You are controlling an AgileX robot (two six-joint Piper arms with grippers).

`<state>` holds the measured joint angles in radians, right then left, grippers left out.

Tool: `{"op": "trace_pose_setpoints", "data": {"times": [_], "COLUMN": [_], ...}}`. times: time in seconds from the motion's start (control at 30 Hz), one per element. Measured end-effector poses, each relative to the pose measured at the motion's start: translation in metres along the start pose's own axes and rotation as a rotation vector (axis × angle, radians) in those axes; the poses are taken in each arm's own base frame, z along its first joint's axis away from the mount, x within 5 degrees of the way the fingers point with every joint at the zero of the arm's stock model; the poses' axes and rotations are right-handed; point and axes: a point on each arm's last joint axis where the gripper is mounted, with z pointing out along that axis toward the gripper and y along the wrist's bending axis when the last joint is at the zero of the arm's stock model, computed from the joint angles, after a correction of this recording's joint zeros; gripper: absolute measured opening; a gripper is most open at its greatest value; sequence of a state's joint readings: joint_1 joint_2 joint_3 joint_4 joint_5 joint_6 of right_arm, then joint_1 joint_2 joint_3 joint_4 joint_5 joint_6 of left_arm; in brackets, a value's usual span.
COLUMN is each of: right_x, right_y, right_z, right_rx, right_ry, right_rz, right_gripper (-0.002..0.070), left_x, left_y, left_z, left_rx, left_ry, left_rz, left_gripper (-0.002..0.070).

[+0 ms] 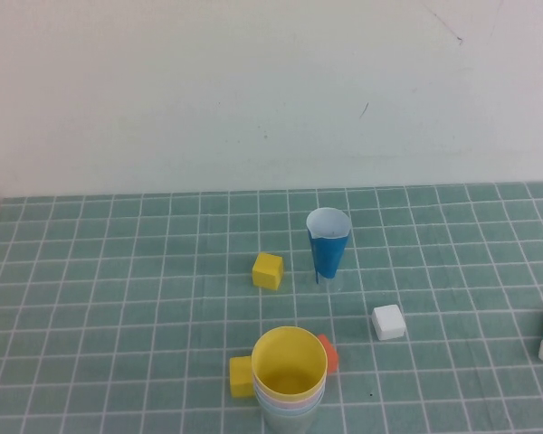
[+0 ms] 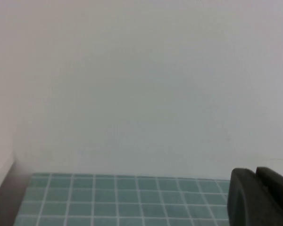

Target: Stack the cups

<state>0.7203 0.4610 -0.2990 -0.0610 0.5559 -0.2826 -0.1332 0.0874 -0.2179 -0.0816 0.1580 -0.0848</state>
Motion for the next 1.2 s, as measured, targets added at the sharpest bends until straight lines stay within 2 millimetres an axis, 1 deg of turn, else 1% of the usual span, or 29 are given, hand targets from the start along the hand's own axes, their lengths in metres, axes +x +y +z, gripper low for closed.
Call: {"op": "trace_pose_setpoints", "data": {"times": [0.07,0.13,0.2,0.27,0.33,0.47,0.53,0.83,1.2], "right_x": [0.0,0.0,0.0,0.0,0.0,0.0,0.0,0.0,0.0], "right_y": [0.0,0.0,0.0,0.0,0.0,0.0,0.0,0.0,0.0], "right_z": [0.0,0.0,0.0,0.0,0.0,0.0,0.0,0.0,0.0], "right_rx": [0.0,0.0,0.0,0.0,0.0,-0.001,-0.001,-0.001,-0.001], "right_ry": [0.0,0.0,0.0,0.0,0.0,0.002,0.002,0.002,0.002], "right_rz": [0.0,0.0,0.0,0.0,0.0,0.001,0.001,0.001,0.003], "right_gripper": [-0.0001,-0.0001,-0.0001,-0.0001,-0.0001,-0.0001,-0.0001,-0.0001,-0.0001], "left_x": [0.005,0.017,0.034,0.054,0.071,0.083,0.085,0.086,0.086], "left_y": [0.005,0.011,0.016,0.02,0.022,0.022,0.021,0.016,0.015], "left_z": [0.001,0.003,0.003,0.001,0.001,-0.001,-0.002,-0.002,-0.002], "left_rx": [-0.077,-0.146,-0.189,-0.211,-0.217,-0.202,-0.184,-0.091,-0.082], "left_ry": [-0.013,-0.006,0.016,0.041,0.098,0.223,0.251,0.271,0.274], "left_rz": [-0.043,-0.064,-0.076,-0.086,-0.093,-0.057,-0.044,-0.016,-0.013], "left_gripper": [-0.0002,-0.0002,-0.0002,-0.0002,-0.0002,-0.0002,-0.0002,-0.0002,-0.0002]}}
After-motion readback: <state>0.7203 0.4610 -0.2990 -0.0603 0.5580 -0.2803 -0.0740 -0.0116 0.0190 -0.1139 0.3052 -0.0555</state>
